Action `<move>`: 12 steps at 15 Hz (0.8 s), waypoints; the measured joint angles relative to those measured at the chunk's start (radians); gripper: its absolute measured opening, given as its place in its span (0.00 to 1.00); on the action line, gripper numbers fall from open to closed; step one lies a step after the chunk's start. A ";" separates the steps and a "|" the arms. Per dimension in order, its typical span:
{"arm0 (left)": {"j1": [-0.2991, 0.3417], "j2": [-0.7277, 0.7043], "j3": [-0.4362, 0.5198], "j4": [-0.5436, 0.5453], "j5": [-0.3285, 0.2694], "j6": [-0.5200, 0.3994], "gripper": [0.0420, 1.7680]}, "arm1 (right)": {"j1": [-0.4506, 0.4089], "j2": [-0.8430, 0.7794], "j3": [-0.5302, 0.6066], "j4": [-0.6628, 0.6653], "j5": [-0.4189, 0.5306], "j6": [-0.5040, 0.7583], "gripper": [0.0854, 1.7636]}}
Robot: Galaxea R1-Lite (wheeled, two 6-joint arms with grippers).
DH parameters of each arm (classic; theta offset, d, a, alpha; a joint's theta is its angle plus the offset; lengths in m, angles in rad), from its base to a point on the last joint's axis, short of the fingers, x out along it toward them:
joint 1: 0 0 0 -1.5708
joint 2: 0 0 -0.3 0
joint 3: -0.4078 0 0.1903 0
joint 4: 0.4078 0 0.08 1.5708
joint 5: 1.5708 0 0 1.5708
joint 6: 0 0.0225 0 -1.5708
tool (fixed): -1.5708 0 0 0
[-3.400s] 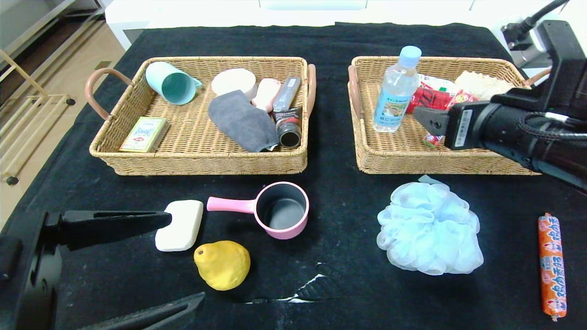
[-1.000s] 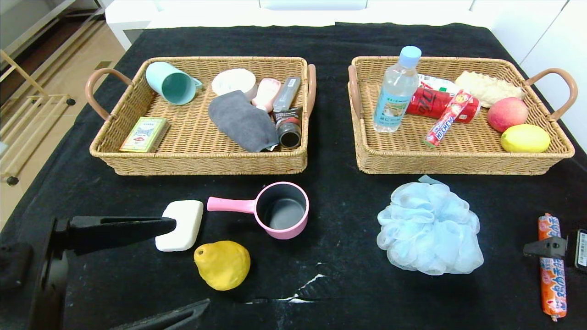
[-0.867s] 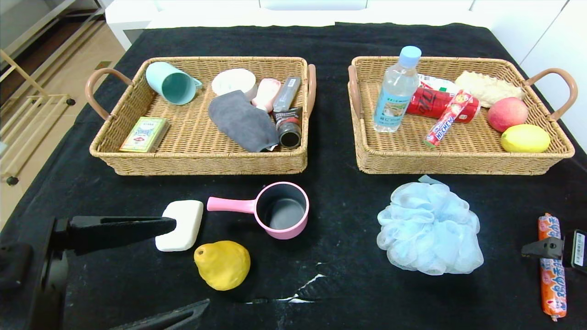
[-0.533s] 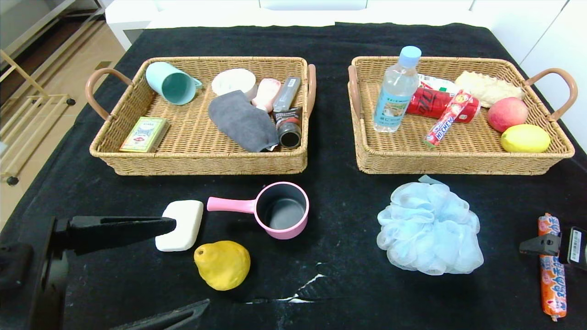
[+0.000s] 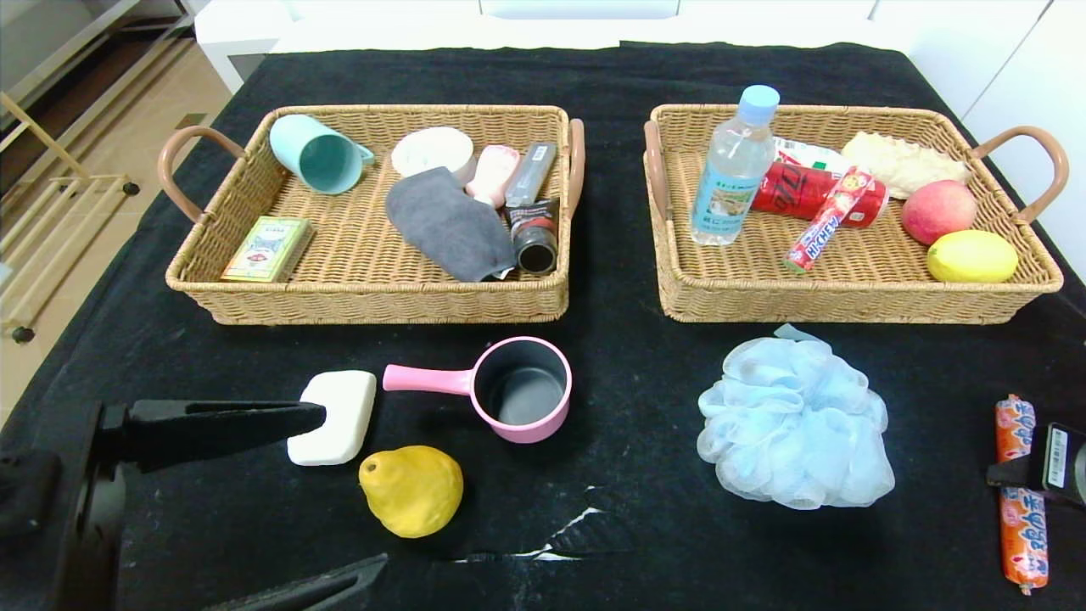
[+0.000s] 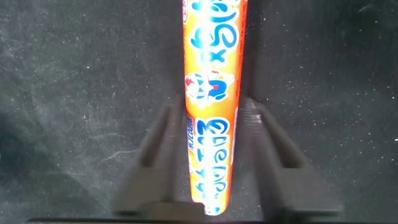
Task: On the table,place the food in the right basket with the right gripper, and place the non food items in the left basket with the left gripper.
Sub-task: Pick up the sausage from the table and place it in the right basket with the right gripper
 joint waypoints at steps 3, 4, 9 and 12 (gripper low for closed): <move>0.000 0.000 0.000 0.000 0.000 0.001 1.00 | -0.001 0.008 0.000 -0.002 -0.002 0.000 0.21; 0.000 0.000 0.000 0.001 0.000 0.001 1.00 | -0.002 0.010 0.000 -0.003 -0.003 0.000 0.21; 0.000 0.000 0.000 0.002 0.000 0.001 1.00 | -0.003 0.015 0.001 -0.002 -0.003 0.000 0.21; 0.000 -0.001 0.000 0.002 0.000 0.001 1.00 | -0.003 0.021 0.002 -0.003 -0.005 -0.001 0.21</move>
